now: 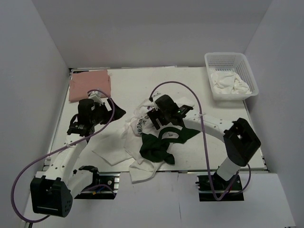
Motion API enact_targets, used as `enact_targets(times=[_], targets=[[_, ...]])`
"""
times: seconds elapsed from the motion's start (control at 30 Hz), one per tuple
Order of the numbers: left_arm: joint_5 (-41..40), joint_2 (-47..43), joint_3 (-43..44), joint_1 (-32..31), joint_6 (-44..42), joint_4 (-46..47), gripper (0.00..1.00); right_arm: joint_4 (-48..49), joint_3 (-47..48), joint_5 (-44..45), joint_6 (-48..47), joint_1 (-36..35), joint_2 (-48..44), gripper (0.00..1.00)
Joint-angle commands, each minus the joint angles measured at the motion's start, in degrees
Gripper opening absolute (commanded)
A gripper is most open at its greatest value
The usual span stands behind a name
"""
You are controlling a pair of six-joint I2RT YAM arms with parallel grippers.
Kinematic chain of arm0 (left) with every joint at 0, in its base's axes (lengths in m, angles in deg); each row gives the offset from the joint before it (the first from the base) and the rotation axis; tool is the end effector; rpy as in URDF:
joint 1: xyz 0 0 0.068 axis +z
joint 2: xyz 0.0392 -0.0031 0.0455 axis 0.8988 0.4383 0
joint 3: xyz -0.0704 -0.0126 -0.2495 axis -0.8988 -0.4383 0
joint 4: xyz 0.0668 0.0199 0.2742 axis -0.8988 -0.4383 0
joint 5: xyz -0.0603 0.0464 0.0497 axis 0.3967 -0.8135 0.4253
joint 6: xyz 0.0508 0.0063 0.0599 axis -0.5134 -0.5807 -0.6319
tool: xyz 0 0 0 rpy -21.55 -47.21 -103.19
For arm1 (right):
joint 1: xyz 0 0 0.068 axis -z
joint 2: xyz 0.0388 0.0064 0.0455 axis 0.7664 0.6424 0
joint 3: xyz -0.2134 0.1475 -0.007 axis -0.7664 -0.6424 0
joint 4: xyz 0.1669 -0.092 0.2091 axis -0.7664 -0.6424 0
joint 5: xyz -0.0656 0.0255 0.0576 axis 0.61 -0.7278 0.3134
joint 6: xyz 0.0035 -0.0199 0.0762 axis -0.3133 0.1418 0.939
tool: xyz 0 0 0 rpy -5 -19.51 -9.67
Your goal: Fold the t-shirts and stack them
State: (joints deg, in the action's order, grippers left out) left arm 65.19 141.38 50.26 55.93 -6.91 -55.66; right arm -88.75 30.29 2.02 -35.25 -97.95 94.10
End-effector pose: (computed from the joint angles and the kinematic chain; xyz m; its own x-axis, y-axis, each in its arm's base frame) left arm 0.2649 -0.0603 0.2317 -0.6578 -0.3976 -0.6397 0.0868 0.8037 -0.5887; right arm 0.2757 0.2867 0.1982 -0.4995 -0.4798 -0.7213 -0.6172 0.7814 -0.0924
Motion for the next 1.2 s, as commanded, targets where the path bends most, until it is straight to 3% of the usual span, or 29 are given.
enact_targets(times=[0.0,0.03,0.07,0.1,0.13,0.17,0.33,0.47,0.6,0.77,0.93,1.17], targets=[[1.72,-0.22,0.18,-0.19,-1.06,-0.86,0.99,-0.1,-2.04,14.61,-0.95,-0.24,1.47,0.91],[1.72,-0.92,0.18,-0.19,-1.06,-0.86,0.99,0.79,-2.15,18.64,-0.07,-0.16,1.73,0.91],[1.72,-1.71,-0.43,-0.19,-1.06,-0.25,0.99,2.62,-2.32,19.46,-0.32,-0.15,1.47,0.71],[1.02,-1.71,-0.44,-0.19,-1.06,-0.25,0.99,3.69,-2.67,19.21,-0.15,0.02,-0.62,0.31],[1.01,-2.5,-0.44,-0.19,-1.06,-0.25,0.99,4.92,-2.76,19.9,0.63,0.19,-1.6,0.07],[0.41,-2.51,-0.44,-0.19,-1.06,-0.25,0.99,9.1,-3.11,21.21,0.73,0.2,-2.65,0.0],[-0.91,-6.97,0.62,-0.19,-1.67,0.37,0.99,19.05,-0.84,23.85,-2.61,1.6,-13.1,0.0],[-1.62,-10.06,0.62,-0.19,-1.67,1.42,0.99,29.17,3.82,29.83,-9.1,6.15,-14.88,0.0],[-4.34,-11.82,0.62,-0.19,-2.2,1.42,0.99,28.15,15.5,28.88,-11.31,14.32,-10.06,0.0],[-6.71,-12.35,0.09,-0.19,-1.67,0.9,0.99,18.67,40.07,25.63,-7.01,25.76,2.4,0.0],[-6.72,-10.51,0.09,-0.19,-1.06,0.9,0.99,14.77,63.02,21.84,-10.34,34.55,9.98,0.0],[-7.25,-6.91,0.09,-0.19,0.09,0.29,0.99,21.19,62.98,17.1,-10.34,43.78,13.41,0.0]])
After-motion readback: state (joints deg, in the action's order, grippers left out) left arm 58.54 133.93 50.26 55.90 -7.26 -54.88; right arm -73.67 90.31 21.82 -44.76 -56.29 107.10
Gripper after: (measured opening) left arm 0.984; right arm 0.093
